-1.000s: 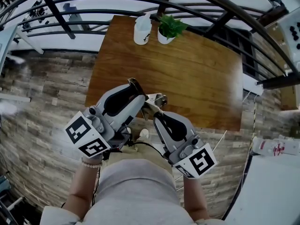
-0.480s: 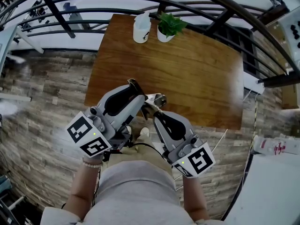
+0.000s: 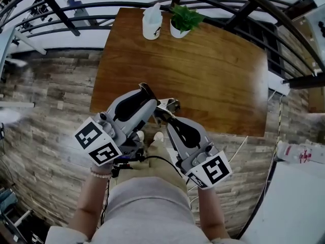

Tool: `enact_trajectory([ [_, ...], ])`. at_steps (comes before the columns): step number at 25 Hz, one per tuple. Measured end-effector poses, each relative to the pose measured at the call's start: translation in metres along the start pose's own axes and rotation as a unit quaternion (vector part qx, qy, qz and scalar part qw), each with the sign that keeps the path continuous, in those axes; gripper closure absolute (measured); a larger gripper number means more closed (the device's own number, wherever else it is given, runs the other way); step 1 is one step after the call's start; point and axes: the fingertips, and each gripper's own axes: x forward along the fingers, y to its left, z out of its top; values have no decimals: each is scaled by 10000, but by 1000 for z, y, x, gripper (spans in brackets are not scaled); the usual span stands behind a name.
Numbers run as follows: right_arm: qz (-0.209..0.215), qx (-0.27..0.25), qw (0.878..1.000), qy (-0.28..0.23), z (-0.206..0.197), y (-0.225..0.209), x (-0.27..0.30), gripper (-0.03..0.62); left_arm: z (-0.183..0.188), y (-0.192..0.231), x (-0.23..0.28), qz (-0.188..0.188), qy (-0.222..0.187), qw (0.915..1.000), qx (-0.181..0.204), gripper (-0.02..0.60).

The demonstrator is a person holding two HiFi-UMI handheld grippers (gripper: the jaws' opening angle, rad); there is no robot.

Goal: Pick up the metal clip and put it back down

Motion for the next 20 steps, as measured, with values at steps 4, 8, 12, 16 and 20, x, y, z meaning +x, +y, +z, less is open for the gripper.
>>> enact_trajectory([
  [4,-123,122,9998,90,-12,-11,2,540,-12,11,8,31,153,9998,-104,472],
  [8,-270,366,9989,137,-25,-22,2,541,-27,20,18,43,336,9992,-194,472],
  [12,-426,650,9968,174,-44,-33,0,542,-46,30,28,93,603,9978,-244,472],
  [16,-523,813,9949,305,-60,-42,2,542,-64,43,35,109,821,9958,-394,472],
  [20,-642,1015,9920,399,-75,-52,5,542,-80,56,43,127,1002,9936,-512,472],
])
